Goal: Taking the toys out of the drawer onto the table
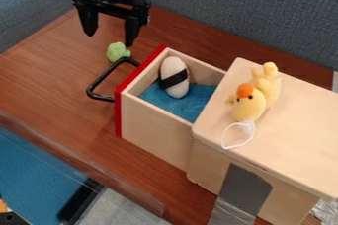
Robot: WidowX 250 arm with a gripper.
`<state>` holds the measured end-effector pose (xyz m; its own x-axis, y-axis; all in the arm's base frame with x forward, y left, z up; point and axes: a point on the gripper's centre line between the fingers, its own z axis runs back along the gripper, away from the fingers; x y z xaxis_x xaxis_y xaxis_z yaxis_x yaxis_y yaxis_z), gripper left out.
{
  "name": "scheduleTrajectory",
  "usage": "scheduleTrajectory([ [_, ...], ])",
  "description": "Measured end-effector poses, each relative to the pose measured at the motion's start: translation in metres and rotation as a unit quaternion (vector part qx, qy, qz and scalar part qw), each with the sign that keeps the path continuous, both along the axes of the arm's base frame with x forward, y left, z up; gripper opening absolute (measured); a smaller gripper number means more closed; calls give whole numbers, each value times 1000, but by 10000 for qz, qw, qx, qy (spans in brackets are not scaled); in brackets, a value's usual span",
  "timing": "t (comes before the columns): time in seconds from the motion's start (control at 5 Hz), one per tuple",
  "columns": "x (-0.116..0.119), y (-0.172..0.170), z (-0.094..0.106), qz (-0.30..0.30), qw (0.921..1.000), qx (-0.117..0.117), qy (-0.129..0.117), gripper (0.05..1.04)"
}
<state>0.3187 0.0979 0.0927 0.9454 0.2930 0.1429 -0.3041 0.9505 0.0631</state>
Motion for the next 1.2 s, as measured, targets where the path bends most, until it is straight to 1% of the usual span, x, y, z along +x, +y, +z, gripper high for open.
scheduleTrajectory([
  [0.2, -1, -2, -9, 2, 9999, -70, 132, 1000],
  [0.4, 3, -28, 1, -304, 9992, -247, 17, 1000],
  [0.6, 8, -61, 24, -620, 9971, -368, -257, 1000],
  [0.8, 12, -87, 26, -991, 9931, -514, -351, 1000],
  [1.0, 20, -108, 5, -1292, 9905, -464, -94, 1000],
  [1.2, 27, -116, -8, -1373, 9899, -341, 7, 1000],
])
